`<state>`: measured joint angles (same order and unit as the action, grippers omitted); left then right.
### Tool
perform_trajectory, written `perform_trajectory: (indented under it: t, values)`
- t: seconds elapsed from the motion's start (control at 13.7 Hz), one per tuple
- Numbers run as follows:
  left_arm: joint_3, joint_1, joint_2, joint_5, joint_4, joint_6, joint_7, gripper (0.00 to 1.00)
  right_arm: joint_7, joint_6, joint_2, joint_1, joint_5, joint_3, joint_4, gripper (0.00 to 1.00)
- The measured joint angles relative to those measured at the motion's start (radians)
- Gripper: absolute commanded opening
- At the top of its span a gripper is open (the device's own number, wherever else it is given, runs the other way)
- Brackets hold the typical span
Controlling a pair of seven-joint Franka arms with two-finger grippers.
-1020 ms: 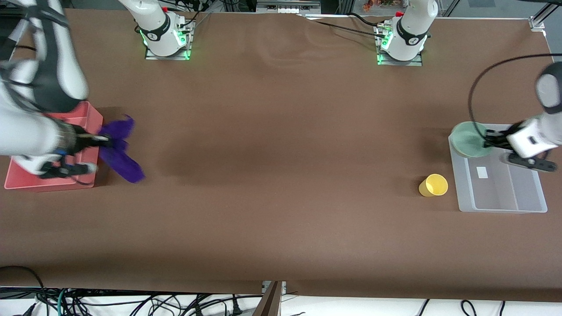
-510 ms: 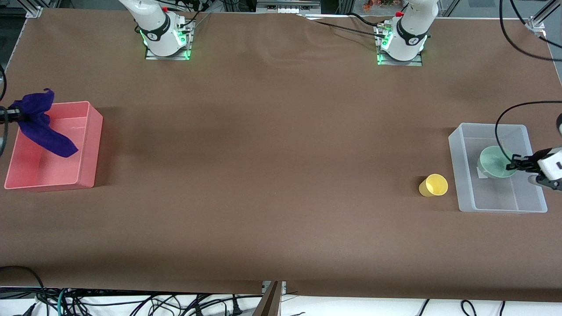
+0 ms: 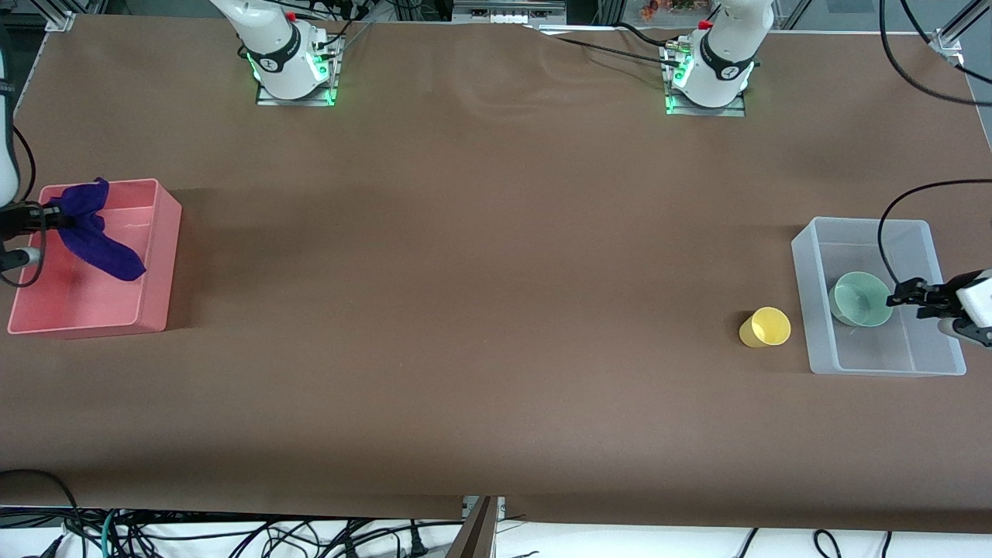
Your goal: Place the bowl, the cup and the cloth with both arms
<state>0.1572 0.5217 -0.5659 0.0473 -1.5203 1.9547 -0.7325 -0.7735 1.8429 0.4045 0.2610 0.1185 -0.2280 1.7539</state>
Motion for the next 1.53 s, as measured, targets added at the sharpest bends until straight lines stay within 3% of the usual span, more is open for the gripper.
perform_trajectory:
  t: [0.29,0.58,0.73,0.87,1.09,1.24,1.31,1.53]
  values:
    - [0.033,-0.160,0.089,0.001,0.059,-0.117,0.016,1.00,-0.068,0.122,0.032,0.008,-0.026,-0.039,0.087,0.00]
    - [0.032,-0.286,-0.005,0.045,0.047,-0.094,-0.134,1.00,-0.076,0.187,0.061,0.007,-0.027,-0.038,0.108,0.00]
    - [0.031,-0.301,-0.068,0.064,0.023,-0.016,-0.175,1.00,-0.080,0.215,0.083,0.007,-0.028,-0.038,0.116,1.00]
    - [0.027,-0.300,-0.094,0.079,0.008,0.052,-0.195,0.98,-0.081,0.216,0.087,0.007,-0.048,-0.038,0.115,1.00]
    - [0.025,-0.299,-0.109,0.080,-0.001,0.117,-0.205,0.74,-0.085,0.087,0.059,0.003,-0.105,-0.037,0.036,1.00]
    - [0.025,-0.298,-0.134,0.080,-0.004,0.138,-0.208,0.18,-0.075,-0.058,0.032,-0.002,-0.124,-0.018,-0.091,1.00]
    - [0.025,-0.299,-0.147,0.080,-0.004,0.145,-0.210,0.00,-0.042,-0.107,0.017,-0.003,-0.127,0.005,-0.150,1.00]
    - [0.025,-0.299,-0.158,0.080,-0.003,0.151,-0.212,0.00,0.077,-0.199,-0.020,-0.009,-0.127,0.101,-0.262,1.00]
